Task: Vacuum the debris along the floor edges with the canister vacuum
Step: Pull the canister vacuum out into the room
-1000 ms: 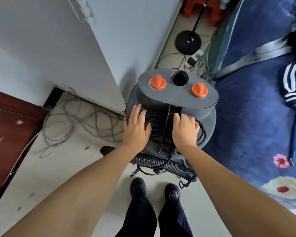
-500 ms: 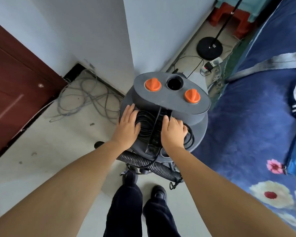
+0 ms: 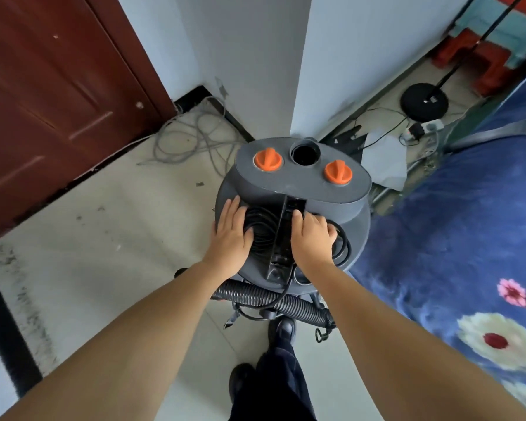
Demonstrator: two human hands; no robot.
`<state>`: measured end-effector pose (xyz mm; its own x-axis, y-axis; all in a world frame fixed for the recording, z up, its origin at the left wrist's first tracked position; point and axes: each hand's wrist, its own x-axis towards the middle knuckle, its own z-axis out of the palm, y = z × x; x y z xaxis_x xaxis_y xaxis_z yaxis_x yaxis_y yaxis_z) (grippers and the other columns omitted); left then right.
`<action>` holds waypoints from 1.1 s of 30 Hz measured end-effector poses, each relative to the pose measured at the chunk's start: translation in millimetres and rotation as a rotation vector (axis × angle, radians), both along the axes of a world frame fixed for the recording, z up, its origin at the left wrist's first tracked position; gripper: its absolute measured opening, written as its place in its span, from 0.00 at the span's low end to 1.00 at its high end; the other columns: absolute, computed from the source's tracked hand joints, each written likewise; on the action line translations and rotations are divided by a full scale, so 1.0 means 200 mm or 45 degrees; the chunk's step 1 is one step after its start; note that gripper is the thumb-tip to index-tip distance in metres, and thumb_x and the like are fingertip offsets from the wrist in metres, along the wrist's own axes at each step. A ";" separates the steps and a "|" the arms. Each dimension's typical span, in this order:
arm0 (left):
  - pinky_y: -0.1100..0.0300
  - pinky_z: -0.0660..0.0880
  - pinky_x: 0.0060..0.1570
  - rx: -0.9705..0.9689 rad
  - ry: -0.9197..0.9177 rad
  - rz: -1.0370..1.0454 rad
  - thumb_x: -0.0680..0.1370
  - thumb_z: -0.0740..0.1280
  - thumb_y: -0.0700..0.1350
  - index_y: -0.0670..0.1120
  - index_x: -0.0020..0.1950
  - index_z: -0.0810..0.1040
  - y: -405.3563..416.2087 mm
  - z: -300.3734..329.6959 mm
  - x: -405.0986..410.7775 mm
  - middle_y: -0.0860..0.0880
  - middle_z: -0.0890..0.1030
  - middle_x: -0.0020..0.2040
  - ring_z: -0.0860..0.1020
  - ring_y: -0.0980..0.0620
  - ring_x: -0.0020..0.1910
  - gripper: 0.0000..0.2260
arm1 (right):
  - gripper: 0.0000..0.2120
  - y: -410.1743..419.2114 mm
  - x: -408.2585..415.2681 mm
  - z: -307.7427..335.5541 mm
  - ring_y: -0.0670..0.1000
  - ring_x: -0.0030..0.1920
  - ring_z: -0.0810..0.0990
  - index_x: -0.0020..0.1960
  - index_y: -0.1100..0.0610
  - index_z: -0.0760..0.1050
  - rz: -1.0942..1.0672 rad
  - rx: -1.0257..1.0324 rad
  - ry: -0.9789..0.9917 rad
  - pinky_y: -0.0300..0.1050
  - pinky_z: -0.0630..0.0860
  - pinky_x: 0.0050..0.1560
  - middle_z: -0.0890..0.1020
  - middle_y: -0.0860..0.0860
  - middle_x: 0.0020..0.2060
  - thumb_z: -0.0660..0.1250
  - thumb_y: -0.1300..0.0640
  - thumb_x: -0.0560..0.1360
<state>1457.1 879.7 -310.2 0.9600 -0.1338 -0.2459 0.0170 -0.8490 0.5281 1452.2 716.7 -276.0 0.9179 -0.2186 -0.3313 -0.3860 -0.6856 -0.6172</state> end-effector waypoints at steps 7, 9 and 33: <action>0.48 0.48 0.75 -0.032 0.001 0.358 0.81 0.57 0.42 0.43 0.76 0.59 0.03 -0.01 -0.51 0.47 0.50 0.79 0.45 0.51 0.78 0.22 | 0.16 0.07 -0.28 0.00 0.56 0.58 0.71 0.41 0.56 0.67 0.323 -0.056 -0.007 0.54 0.56 0.67 0.72 0.49 0.41 0.49 0.52 0.84; 0.48 0.47 0.75 -0.049 0.008 0.442 0.81 0.57 0.42 0.42 0.76 0.58 0.02 -0.01 -0.65 0.47 0.50 0.79 0.45 0.50 0.78 0.22 | 0.16 0.07 -0.37 -0.01 0.56 0.57 0.71 0.40 0.56 0.66 0.406 -0.056 -0.006 0.54 0.56 0.67 0.72 0.49 0.40 0.50 0.52 0.83; 0.48 0.45 0.75 -0.084 0.078 0.758 0.82 0.54 0.44 0.46 0.76 0.56 -0.47 -0.01 -2.18 0.50 0.46 0.79 0.41 0.53 0.78 0.22 | 0.16 -0.33 -1.69 -0.03 0.54 0.57 0.71 0.41 0.54 0.67 0.767 -0.068 -0.005 0.52 0.53 0.67 0.73 0.48 0.41 0.48 0.52 0.84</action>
